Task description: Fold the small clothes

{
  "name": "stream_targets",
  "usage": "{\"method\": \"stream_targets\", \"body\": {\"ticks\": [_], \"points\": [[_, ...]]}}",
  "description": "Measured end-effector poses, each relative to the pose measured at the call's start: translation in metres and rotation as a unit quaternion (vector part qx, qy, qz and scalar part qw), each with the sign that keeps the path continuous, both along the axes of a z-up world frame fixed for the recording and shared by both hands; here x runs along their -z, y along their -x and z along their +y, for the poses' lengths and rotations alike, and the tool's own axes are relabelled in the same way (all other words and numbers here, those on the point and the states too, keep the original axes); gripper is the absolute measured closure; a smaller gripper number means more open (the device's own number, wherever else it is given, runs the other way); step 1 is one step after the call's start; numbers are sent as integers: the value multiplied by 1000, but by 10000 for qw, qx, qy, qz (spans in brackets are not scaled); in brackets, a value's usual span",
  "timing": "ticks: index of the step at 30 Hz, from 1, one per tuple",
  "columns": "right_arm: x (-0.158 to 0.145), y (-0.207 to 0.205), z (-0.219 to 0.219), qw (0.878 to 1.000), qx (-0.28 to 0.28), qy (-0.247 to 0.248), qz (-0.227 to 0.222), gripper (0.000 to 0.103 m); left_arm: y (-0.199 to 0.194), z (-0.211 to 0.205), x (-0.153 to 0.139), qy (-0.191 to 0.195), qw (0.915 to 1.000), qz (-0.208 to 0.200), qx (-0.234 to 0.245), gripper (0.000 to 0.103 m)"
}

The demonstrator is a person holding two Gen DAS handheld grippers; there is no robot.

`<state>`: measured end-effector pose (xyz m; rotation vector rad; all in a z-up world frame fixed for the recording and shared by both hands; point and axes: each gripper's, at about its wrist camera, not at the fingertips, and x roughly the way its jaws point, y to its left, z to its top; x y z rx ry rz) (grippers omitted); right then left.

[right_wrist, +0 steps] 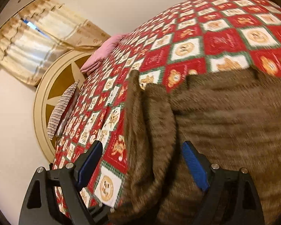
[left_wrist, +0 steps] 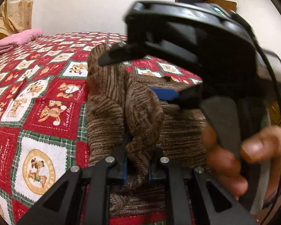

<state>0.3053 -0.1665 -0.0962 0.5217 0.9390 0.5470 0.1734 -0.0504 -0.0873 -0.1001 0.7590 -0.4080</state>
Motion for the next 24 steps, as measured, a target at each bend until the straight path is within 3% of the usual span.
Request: {"method": "stream_targets", "body": {"ticks": [1,2,4,11,18,24], "points": [[0,-6,3,10000,-41,-6,15,26,0,0,0,2,10000,6,3,87],[2,-15,6,9999,-118,14,58,51,0,0,0,-3,10000,6,1,87],[5,-27,10,9993,-154,285,164,83,0,-1,0,-21,10000,9,-6,86],[7,-18,12,9941,71,1033,-312,89,-1,-1,1,-7,10000,54,13,84],[-9,3,-8,9913,265,1157,-567,90,-8,-5,-1,-176,9998,22,11,85],[-23,19,-36,9882,440,1295,-691,90,0,-29,-16,-278,9990,-79,351,86]]}}
